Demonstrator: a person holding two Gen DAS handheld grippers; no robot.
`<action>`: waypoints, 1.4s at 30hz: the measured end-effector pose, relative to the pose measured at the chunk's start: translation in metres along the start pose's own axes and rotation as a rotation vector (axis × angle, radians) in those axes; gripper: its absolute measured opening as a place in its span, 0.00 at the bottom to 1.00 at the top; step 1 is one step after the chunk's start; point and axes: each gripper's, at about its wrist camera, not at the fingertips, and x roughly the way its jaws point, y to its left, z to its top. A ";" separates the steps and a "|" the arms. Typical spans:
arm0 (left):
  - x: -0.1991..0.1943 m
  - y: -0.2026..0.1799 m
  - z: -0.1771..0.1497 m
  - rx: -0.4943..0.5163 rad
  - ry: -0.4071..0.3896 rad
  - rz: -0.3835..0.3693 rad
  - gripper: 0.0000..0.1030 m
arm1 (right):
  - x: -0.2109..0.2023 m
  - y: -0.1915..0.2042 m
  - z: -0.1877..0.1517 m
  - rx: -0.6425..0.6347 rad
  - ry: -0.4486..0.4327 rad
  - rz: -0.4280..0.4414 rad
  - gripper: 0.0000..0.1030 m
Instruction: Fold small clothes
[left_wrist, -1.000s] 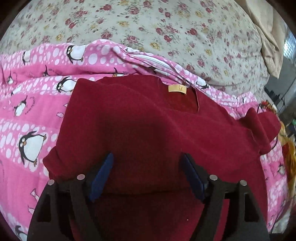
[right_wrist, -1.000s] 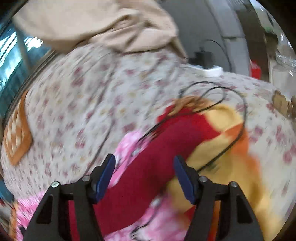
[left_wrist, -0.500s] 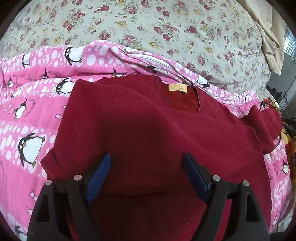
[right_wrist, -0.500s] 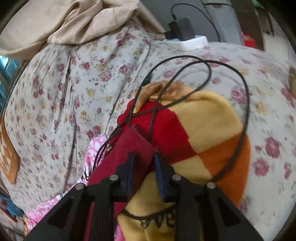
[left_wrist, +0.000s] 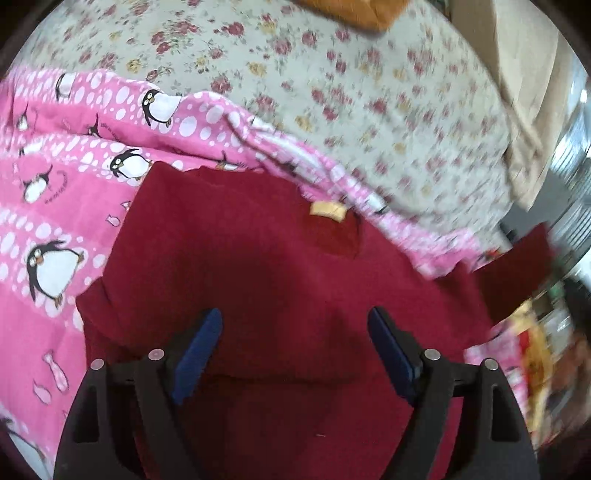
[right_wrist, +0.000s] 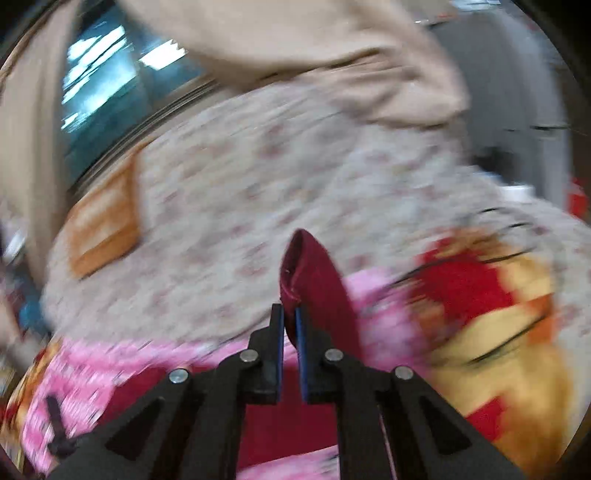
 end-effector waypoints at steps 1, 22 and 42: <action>-0.004 -0.001 0.001 -0.004 -0.016 -0.020 0.58 | 0.015 0.026 -0.016 -0.016 0.042 0.039 0.06; 0.056 -0.054 -0.019 0.128 0.190 -0.300 0.58 | 0.091 0.176 -0.174 -0.352 0.356 0.118 0.20; -0.039 -0.014 0.019 0.097 -0.063 -0.212 0.00 | 0.057 0.167 -0.213 -0.279 0.384 -0.034 0.53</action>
